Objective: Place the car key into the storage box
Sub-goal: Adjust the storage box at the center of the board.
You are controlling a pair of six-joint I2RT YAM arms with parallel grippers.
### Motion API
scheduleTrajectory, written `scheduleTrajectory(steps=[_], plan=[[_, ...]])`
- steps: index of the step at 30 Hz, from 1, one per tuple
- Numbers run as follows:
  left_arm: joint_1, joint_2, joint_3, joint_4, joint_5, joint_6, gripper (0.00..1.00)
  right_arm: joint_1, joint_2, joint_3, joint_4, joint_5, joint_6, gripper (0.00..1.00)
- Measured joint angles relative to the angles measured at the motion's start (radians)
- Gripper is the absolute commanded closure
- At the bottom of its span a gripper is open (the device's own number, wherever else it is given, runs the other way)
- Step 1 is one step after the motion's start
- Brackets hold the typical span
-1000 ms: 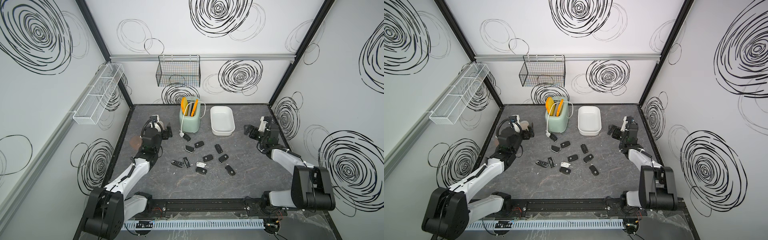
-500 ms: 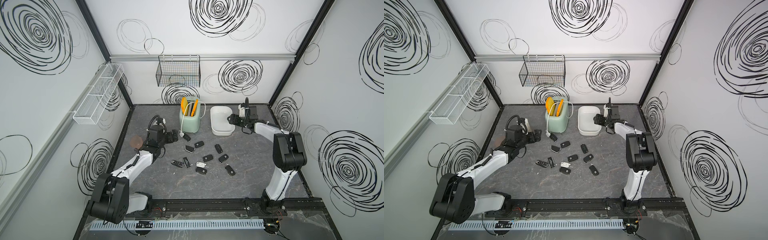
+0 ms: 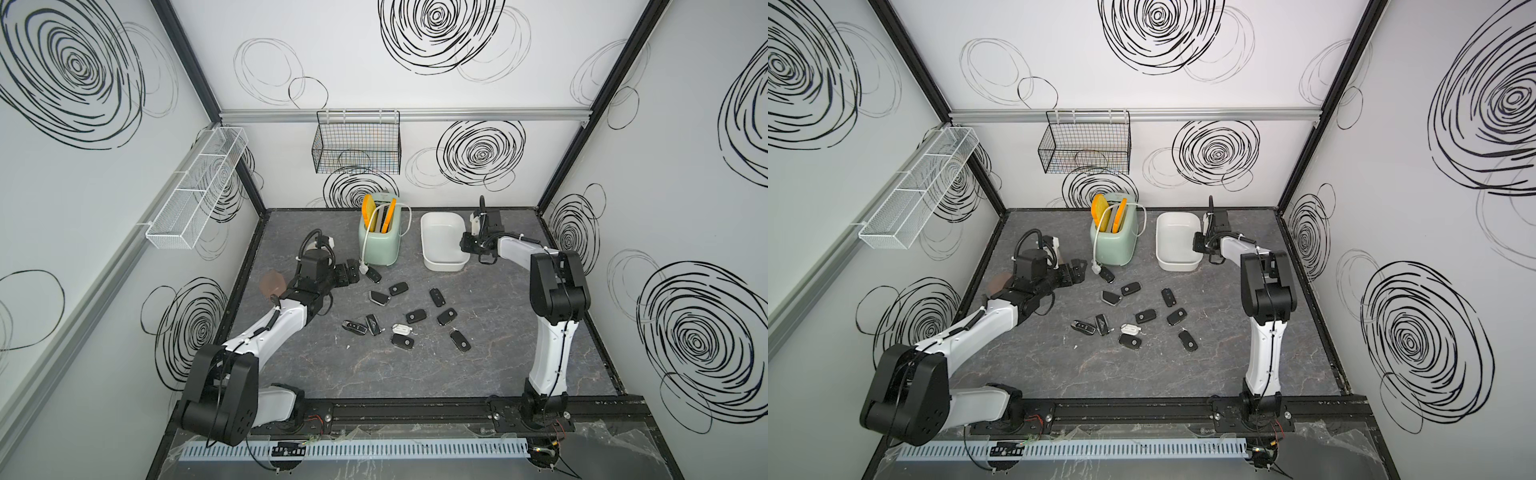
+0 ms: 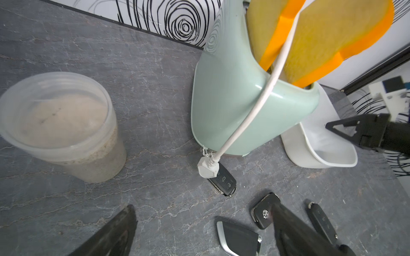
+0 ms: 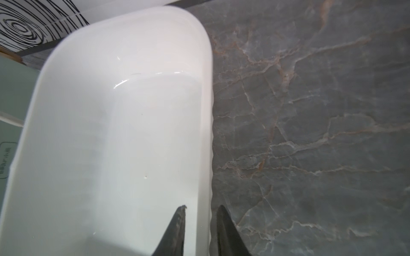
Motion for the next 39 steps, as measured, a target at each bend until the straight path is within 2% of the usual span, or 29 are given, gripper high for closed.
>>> scheduleTrajectory(steps=[2, 10, 19, 30, 39], plan=[[0.001, -0.011, 0.000, 0.000, 0.000, -0.009, 0.02, 0.001, 0.008, 0.000, -0.009, 0.002, 0.000, 0.93], [-0.016, -0.026, 0.000, -0.026, -0.005, -0.033, 0.02, 0.017, -0.042, -0.041, -0.026, 0.006, 0.003, 0.94], [-0.200, -0.100, -0.008, -0.107, -0.022, -0.063, 0.02, 0.086, -0.266, -0.212, -0.010, 0.004, 0.026, 0.94], [-0.211, -0.348, -0.137, -0.201, 0.026, -0.183, 0.02, 0.202, -0.214, -0.238, 0.022, 0.057, 0.060, 0.95], [-0.211, -0.393, -0.141, -0.237, 0.026, -0.199, 0.02, 0.216, -0.200, -0.238, 0.025, 0.127, 0.060, 0.98]])
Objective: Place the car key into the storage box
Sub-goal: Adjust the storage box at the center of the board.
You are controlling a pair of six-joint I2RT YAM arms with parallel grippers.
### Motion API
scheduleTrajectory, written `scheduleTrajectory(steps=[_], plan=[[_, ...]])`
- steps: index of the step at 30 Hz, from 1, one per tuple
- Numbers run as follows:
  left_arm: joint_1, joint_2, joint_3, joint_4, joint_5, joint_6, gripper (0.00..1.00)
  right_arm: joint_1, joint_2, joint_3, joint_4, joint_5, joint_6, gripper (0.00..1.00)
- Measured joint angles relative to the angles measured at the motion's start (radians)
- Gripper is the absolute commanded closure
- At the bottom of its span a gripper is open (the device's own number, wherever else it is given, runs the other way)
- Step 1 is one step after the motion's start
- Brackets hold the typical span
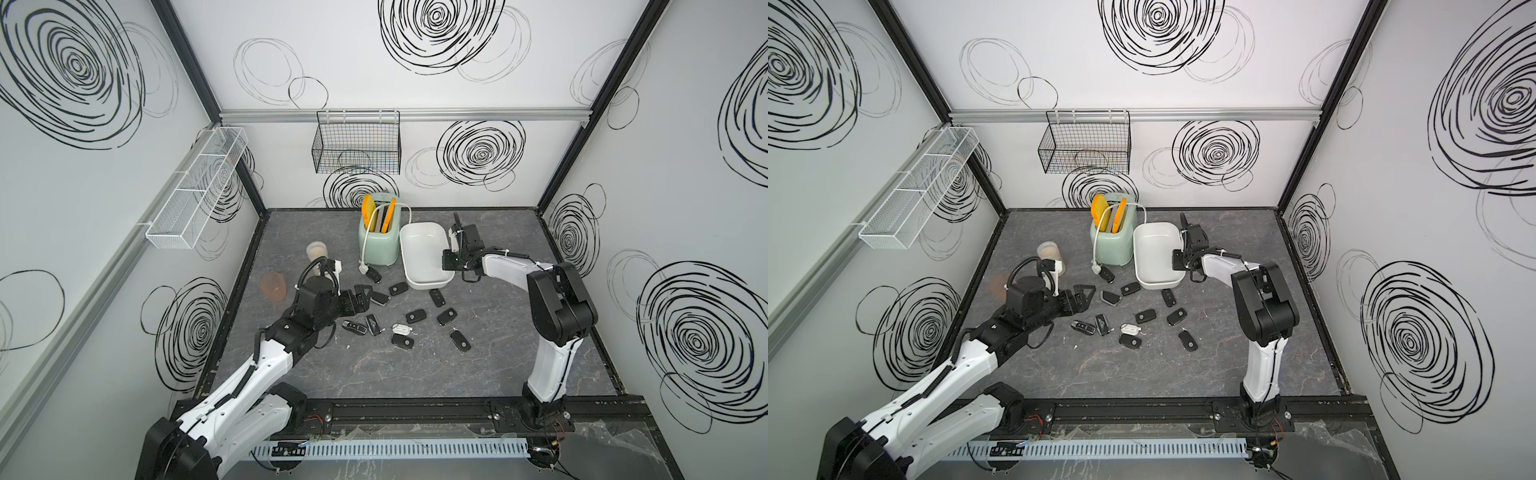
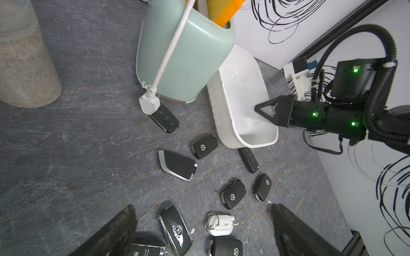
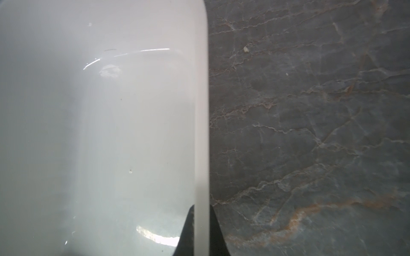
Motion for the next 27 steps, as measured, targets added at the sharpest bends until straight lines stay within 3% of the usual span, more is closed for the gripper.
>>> scheduleTrajectory(steps=[20, 23, 27], plan=[[0.000, 0.013, -0.004, -0.004, 0.011, -0.019, 0.02, 0.009, -0.129, -0.155, -0.067, 0.071, -0.002, 0.93], [-0.004, 0.013, -0.004, -0.004, 0.016, -0.021, 0.02, 0.008, -0.150, -0.178, -0.076, 0.070, -0.001, 0.85], [-0.010, 0.019, -0.005, -0.003, 0.020, -0.024, 0.02, 0.007, -0.153, -0.187, -0.091, 0.056, -0.003, 0.62]])
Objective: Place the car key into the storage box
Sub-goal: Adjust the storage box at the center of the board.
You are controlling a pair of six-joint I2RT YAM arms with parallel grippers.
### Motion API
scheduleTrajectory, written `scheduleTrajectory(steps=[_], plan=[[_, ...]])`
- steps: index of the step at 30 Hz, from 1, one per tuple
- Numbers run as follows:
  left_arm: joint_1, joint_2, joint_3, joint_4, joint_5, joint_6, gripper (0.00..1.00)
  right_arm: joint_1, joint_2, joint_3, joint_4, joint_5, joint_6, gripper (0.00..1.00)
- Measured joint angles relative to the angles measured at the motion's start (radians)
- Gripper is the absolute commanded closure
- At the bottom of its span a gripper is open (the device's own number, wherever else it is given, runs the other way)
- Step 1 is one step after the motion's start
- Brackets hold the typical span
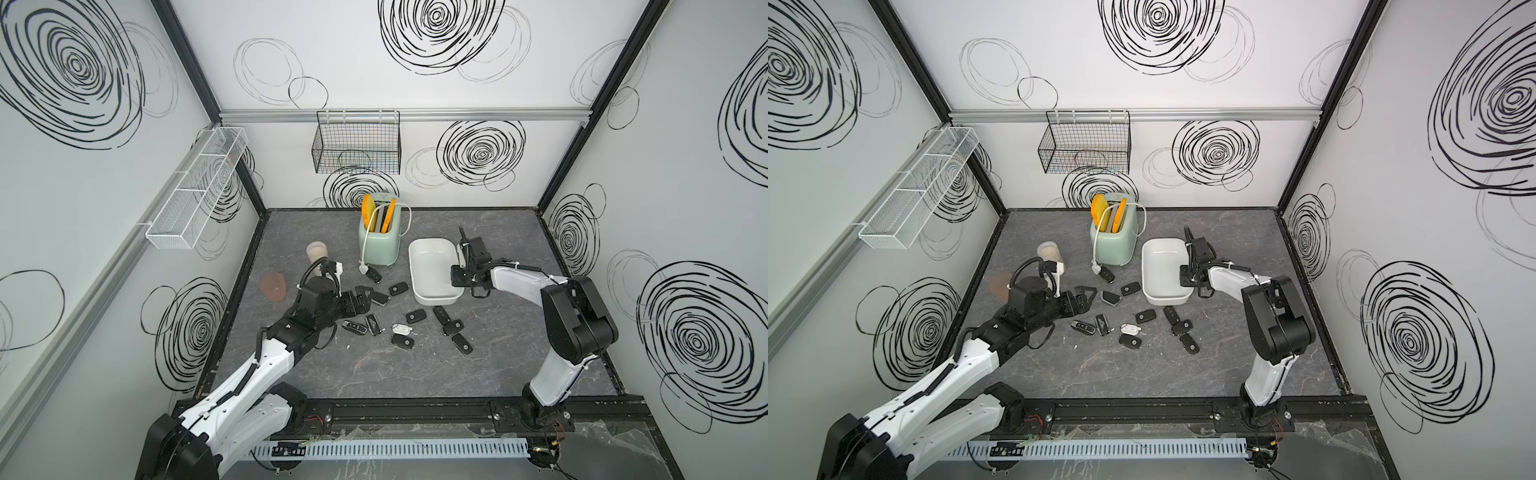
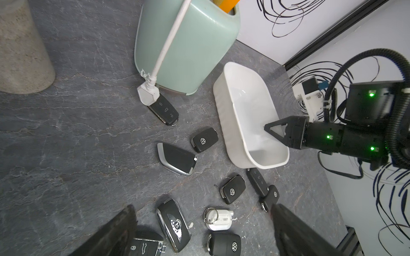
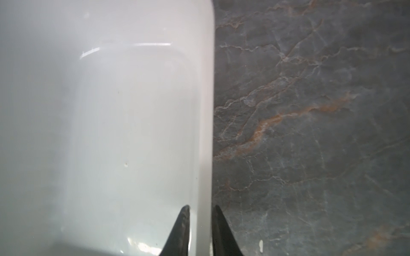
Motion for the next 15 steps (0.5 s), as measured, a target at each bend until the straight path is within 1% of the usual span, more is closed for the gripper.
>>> scheduleTrajectory(steps=[2, 4, 7, 11, 15], plan=[[-0.007, 0.011, 0.000, 0.000, 0.003, -0.001, 0.02, 0.000, -0.007, 0.000, -0.007, -0.011, 0.000, 0.45], [-0.016, 0.022, 0.000, 0.002, 0.006, -0.001, 0.02, 0.000, -0.027, -0.002, -0.017, -0.021, 0.002, 0.36], [-0.037, 0.038, -0.001, 0.008, 0.010, -0.004, 0.02, 0.000, -0.091, -0.011, -0.027, -0.048, 0.002, 0.29], [-0.082, 0.055, -0.002, 0.023, 0.014, -0.013, 0.02, 0.006, -0.223, -0.045, -0.041, -0.098, -0.004, 0.21], [-0.129, 0.076, -0.003, 0.048, 0.017, -0.026, 0.02, 0.036, -0.341, -0.113, -0.044, -0.159, -0.005, 0.19]])
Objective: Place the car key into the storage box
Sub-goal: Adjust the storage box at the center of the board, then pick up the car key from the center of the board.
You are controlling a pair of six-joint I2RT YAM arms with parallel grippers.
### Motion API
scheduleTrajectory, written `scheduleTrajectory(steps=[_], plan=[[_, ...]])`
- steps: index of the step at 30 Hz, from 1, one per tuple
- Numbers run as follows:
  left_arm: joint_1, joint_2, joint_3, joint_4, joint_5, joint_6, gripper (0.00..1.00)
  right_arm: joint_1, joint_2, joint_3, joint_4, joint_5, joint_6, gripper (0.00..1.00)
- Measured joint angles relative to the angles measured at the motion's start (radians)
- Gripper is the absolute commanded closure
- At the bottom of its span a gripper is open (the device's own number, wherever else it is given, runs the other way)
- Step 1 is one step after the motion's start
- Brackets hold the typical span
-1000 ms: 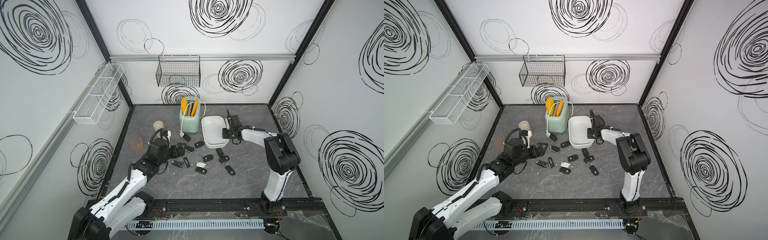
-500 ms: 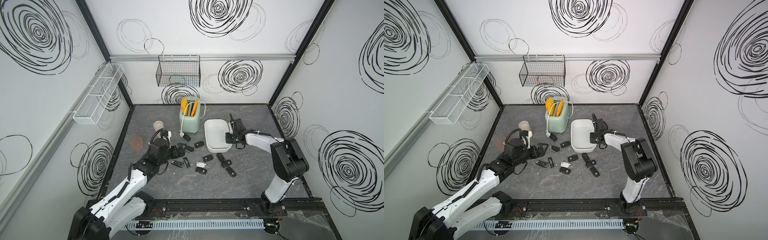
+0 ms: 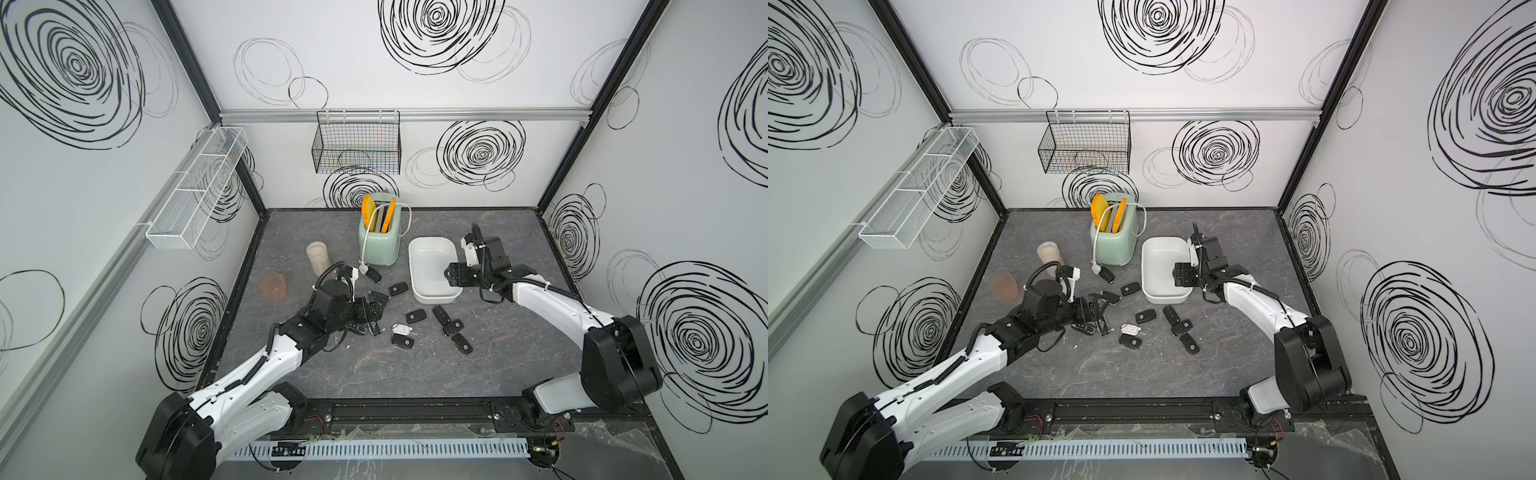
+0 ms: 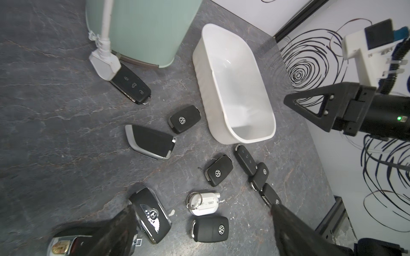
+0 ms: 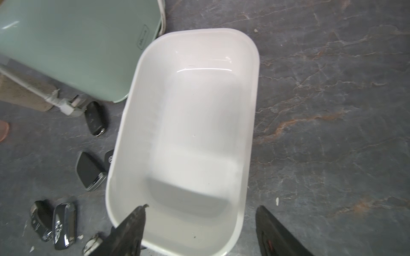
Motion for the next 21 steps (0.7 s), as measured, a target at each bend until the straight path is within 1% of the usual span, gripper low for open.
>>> scheduleTrajectory(steps=[5, 11, 16, 21], plan=[[-0.046, 0.024, -0.022, 0.033, -0.005, -0.031, 0.02, 0.072, -0.078, -0.089, -0.014, -0.063, 0.000, 0.19], [-0.077, 0.024, -0.074, 0.060, -0.036, -0.090, 0.02, 0.163, -0.143, -0.197, -0.023, -0.076, 0.006, 0.22], [-0.079, 0.024, -0.087, 0.063, -0.079, -0.121, 0.02, 0.179, -0.169, -0.245, -0.015, -0.081, 0.010, 0.28], [-0.079, 0.024, -0.087, 0.063, -0.117, -0.136, 0.02, 0.180, -0.118, -0.245, 0.005, -0.088, -0.004, 0.28]])
